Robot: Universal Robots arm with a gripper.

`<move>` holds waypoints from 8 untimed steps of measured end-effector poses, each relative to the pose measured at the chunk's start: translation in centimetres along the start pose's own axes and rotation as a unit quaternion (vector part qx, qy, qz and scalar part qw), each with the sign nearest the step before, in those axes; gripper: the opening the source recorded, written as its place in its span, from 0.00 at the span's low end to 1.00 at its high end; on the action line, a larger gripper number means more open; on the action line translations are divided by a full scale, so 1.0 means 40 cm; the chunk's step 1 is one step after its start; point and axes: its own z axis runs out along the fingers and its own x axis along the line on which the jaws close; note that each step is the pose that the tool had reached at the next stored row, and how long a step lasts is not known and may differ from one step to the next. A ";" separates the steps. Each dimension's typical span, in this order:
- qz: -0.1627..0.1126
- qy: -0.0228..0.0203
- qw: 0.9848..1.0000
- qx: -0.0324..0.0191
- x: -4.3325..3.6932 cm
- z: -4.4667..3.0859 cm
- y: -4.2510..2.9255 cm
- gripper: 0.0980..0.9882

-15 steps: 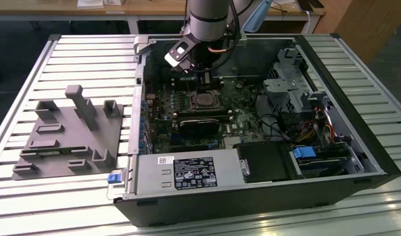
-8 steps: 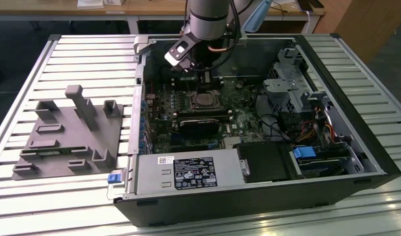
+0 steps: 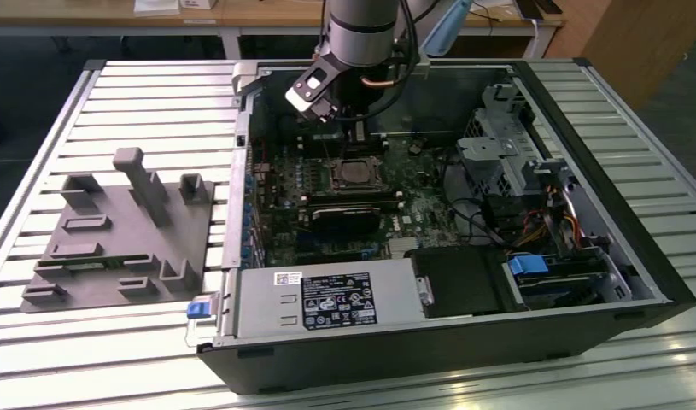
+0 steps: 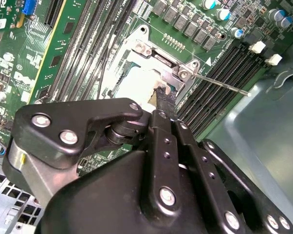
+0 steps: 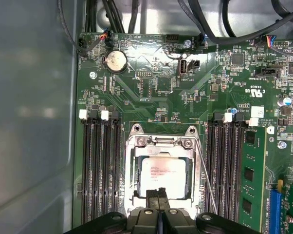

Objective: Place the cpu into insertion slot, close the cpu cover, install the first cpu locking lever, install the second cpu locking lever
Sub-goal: 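Install the first cpu locking lever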

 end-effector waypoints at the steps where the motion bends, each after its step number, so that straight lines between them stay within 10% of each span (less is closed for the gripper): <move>1: 0.000 0.000 1.000 0.000 0.000 0.000 0.000 0.01; 8: 0.000 0.000 1.000 0.000 0.000 -0.004 0.000 0.01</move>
